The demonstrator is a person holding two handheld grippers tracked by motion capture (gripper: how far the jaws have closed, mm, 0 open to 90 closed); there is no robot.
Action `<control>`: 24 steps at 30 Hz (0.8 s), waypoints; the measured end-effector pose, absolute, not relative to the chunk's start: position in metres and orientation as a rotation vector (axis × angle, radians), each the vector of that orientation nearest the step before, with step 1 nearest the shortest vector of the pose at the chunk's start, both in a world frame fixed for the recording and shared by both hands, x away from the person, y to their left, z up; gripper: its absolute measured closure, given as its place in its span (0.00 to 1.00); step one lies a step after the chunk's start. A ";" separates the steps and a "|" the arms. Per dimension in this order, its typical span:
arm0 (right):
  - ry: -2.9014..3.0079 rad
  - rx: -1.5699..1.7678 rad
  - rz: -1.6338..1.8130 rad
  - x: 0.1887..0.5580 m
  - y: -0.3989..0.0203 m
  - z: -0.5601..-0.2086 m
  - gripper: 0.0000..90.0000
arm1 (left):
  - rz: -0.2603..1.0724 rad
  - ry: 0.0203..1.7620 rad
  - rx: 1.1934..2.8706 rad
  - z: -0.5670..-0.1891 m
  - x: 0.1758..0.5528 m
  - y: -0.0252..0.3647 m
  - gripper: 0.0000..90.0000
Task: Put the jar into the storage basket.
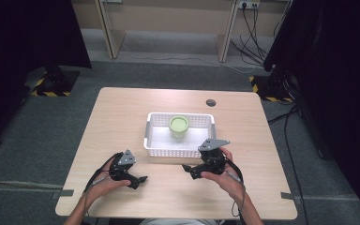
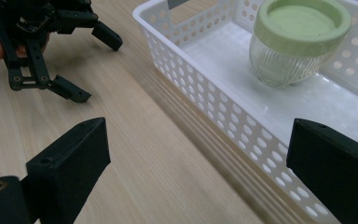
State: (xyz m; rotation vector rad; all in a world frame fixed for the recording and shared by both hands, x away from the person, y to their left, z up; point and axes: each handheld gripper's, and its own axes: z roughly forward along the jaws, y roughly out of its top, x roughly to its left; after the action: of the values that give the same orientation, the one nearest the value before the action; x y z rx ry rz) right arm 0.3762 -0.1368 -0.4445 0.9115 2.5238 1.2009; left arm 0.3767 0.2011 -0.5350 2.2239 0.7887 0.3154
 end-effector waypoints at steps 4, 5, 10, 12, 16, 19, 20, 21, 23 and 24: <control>2.514 0.925 1.204 0.372 -0.144 -0.445 0.07 | 0.315 0.789 2.224 -0.535 0.377 0.201 0.00; 2.514 0.928 1.204 0.371 -0.146 -0.445 0.07 | 0.315 0.789 2.224 -0.535 0.377 0.201 0.00; 2.493 0.953 1.212 0.369 -0.157 -0.446 0.07 | 0.315 0.789 2.224 -0.535 0.377 0.201 0.00; 2.485 0.966 1.213 0.368 -0.161 -0.446 0.07 | 0.315 0.789 2.224 -0.535 0.377 0.201 0.00; 2.469 0.988 1.215 0.365 -0.168 -0.446 0.07 | 0.315 0.789 2.224 -0.535 0.377 0.201 0.00; 2.466 1.005 1.213 0.364 -0.172 -0.448 0.07 | 0.315 0.789 2.224 -0.535 0.377 0.201 0.00; 2.464 1.012 1.212 0.363 -0.174 -0.449 0.07 | 0.315 0.789 2.224 -0.535 0.377 0.201 0.00; 2.465 1.013 1.212 0.363 -0.175 -0.450 0.07 | 0.315 0.789 2.224 -0.535 0.377 0.201 0.00; 2.465 1.021 1.211 0.361 -0.178 -0.451 0.07 | 0.315 0.789 2.224 -0.535 0.377 0.201 0.00; 2.464 1.022 1.212 0.361 -0.178 -0.452 0.07 | 0.315 0.789 2.223 -0.535 0.377 0.201 0.00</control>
State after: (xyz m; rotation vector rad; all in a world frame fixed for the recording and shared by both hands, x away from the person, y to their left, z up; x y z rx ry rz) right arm 0.3608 -0.1784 -0.4516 1.0219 2.4641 1.2116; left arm 0.3767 0.2011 -0.5350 2.2235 0.7893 0.3152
